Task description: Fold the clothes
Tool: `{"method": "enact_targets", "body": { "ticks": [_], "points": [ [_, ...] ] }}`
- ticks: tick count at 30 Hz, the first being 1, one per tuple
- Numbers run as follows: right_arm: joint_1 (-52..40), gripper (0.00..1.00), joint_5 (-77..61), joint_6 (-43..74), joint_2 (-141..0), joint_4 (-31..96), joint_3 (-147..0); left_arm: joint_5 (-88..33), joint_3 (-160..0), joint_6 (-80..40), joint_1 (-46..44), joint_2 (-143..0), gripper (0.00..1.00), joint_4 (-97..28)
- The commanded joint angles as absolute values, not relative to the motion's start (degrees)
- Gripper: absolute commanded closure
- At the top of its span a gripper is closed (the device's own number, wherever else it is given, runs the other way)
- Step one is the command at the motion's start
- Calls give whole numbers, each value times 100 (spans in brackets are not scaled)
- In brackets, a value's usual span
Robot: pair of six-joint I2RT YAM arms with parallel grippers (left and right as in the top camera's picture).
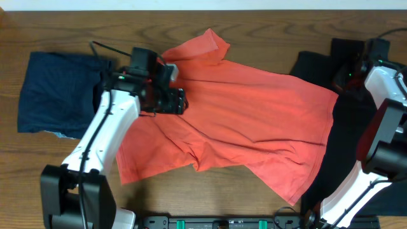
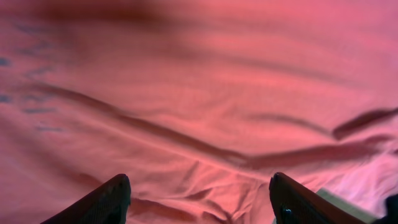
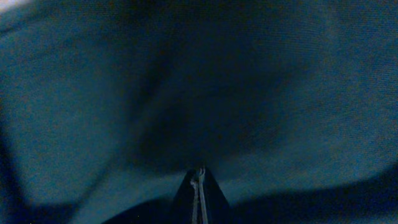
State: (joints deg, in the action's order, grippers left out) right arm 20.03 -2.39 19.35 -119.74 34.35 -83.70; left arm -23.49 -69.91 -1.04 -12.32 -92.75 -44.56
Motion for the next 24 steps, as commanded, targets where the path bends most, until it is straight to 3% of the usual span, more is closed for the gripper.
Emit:
{"method": "enact_targets", "body": {
  "ticks": [1, 7, 14, 18, 24],
  "points": [
    [2248, 99, -410, 1973, -12140, 3361, -8436, -1848, -6847, 62, -1441, -9507, 27, -4451],
    [2536, 99, -215, 1994, -12481, 3457, -8431, -1833, -6847, 60, -1594, -9990, 28, -4423],
    [3400, 99, 1568, 2867, -12731, 3986, -8433, -1835, -6845, 62, -1594, -10390, 27, -4458],
    [4257, 99, 1319, 2840, -12672, 4005, -8573, -1833, -6845, 64, -1594, -10394, 24, -4407],
    [5395, 99, -355, 2099, -12464, 3846, -9247, -1835, -6847, 62, -1594, -10394, 21, -4392]
  ]
}}
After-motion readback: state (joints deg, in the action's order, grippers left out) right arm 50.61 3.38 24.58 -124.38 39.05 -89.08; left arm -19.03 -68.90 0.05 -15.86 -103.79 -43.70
